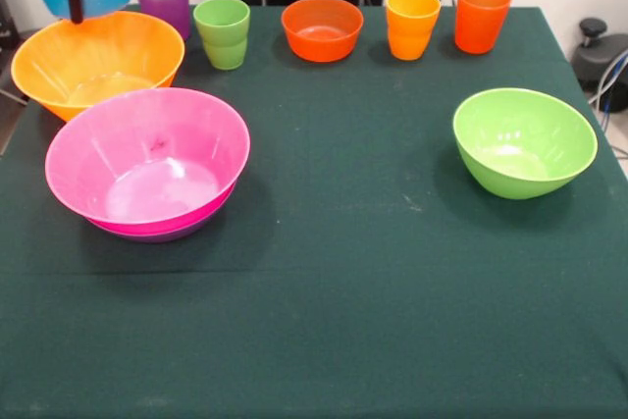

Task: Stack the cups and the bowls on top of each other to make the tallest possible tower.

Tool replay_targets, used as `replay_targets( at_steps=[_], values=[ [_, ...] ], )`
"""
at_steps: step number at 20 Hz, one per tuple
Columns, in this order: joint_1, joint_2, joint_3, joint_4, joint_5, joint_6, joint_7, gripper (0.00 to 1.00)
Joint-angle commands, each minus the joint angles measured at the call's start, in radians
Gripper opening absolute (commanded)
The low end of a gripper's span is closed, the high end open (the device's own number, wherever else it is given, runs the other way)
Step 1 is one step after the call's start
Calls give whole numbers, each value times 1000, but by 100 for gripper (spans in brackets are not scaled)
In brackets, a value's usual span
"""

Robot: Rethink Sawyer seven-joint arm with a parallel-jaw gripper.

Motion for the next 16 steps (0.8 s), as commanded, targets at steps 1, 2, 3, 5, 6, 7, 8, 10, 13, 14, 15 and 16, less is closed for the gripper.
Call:
replay_targets(
  at_steps=[1,2,3,5,6,7,8,10,13,14,15,16],
  values=[
    [68,80,62,-159,2,128,-159,0],
    [75,86,58,-171,7,132,-149,0],
    [84,95,56,-188,12,140,-139,0],
    [99,114,54,-219,24,153,-119,0],
    [107,121,53,-237,33,164,-111,0],
    [114,123,52,-246,40,173,-105,0],
    [125,123,49,-250,48,180,-94,0],
    [133,118,49,-259,67,199,-92,0],
    [142,123,48,-288,86,223,-96,0],
    [150,128,45,-293,89,222,-91,0],
    [155,132,42,-303,90,225,-92,0],
    [158,134,42,-310,94,229,-94,0]
  ],
)
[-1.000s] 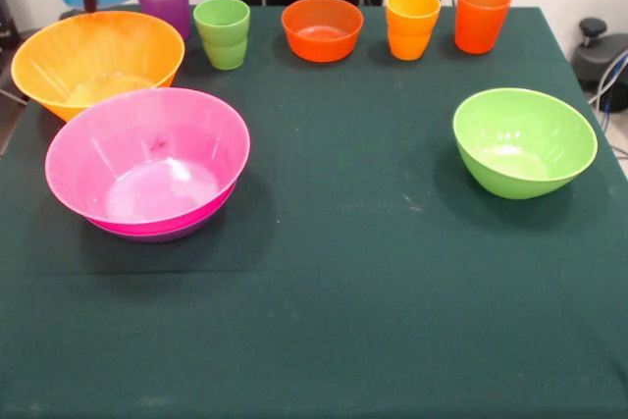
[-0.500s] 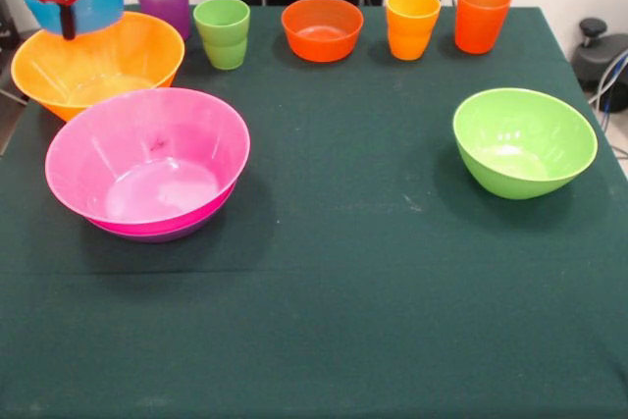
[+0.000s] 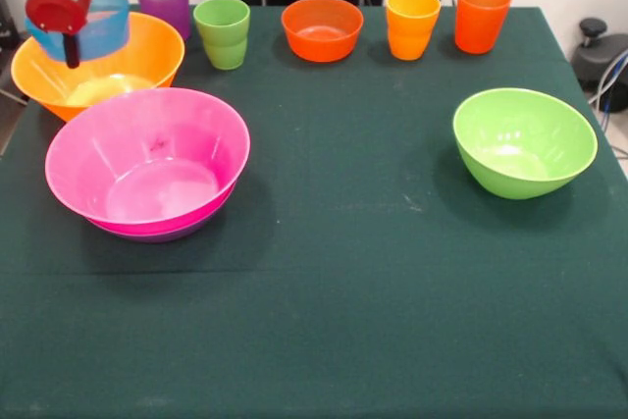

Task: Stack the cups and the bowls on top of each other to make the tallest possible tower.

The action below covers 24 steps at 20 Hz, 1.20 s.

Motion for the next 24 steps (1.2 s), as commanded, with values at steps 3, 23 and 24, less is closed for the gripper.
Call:
replay_targets(
  at_steps=[3,23,24],
  values=[
    [75,32,31,-133,44,137,-84,0],
    [126,54,14,-292,120,273,-59,0],
    [117,57,21,-296,130,273,-64,0]
  ],
)
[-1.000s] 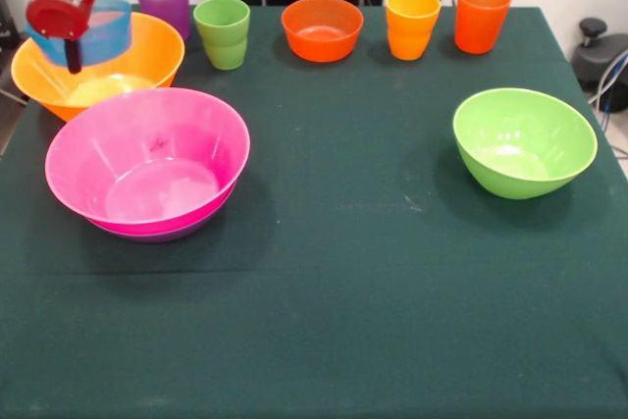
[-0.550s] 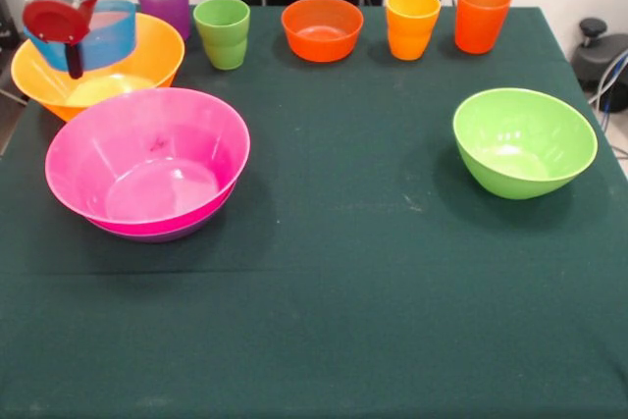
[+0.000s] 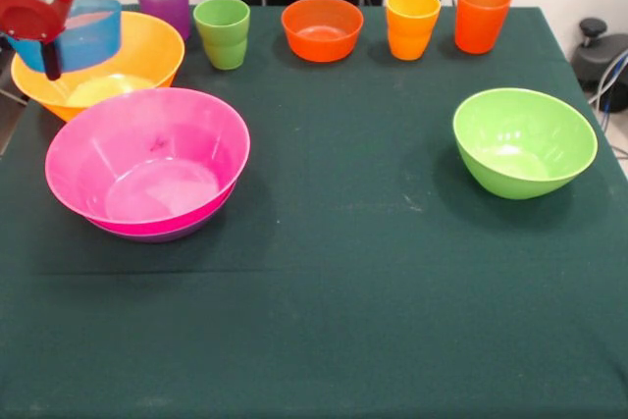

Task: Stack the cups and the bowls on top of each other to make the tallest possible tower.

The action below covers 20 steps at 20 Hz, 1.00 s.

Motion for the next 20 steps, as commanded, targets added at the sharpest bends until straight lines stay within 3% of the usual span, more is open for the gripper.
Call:
replay_targets(
  at_steps=[1,5,12,20],
  values=[
    [29,51,20,-109,29,94,-65,0],
    [43,99,24,-156,28,88,-65,0],
    [135,199,22,-322,22,127,-42,0],
    [196,236,-14,-329,70,91,28,0]
  ],
)
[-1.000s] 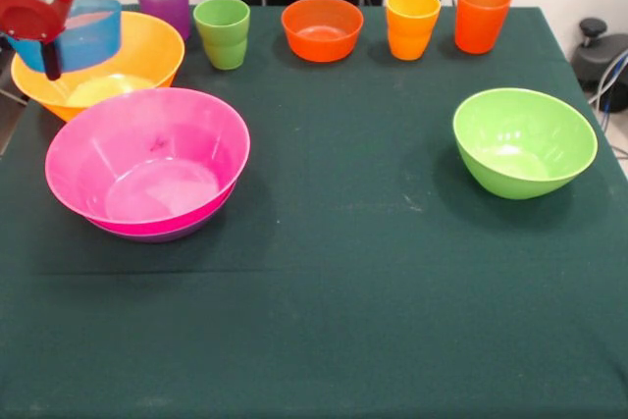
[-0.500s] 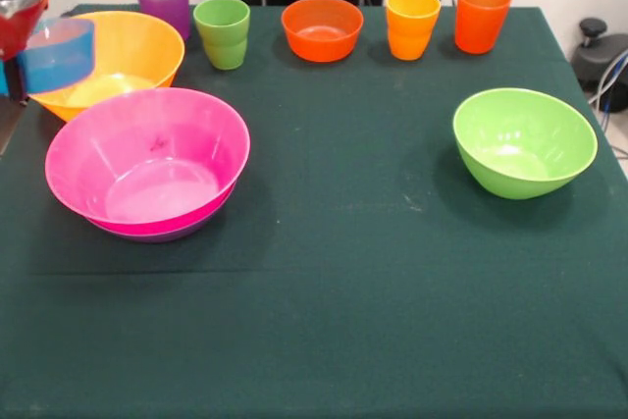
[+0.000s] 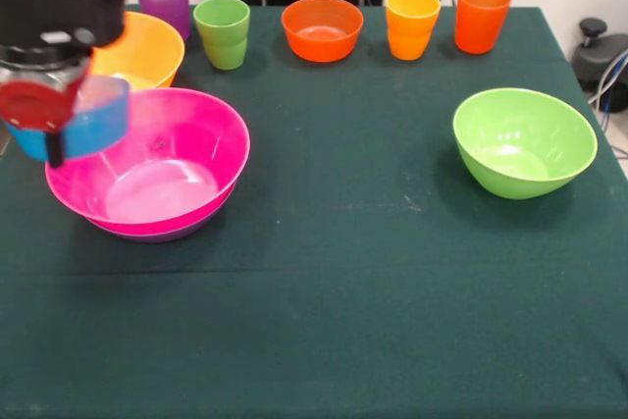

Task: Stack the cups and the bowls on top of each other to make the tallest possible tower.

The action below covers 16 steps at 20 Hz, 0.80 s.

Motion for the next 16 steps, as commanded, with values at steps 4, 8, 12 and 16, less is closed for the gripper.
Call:
replay_targets(
  at_steps=[4,8,12,16],
  values=[
    [114,49,-22,-38,59,85,95,0],
    [146,43,-51,-32,103,96,129,0],
    [159,40,-79,-17,136,82,122,0],
    [158,39,-104,0,166,58,98,0]
  ],
)
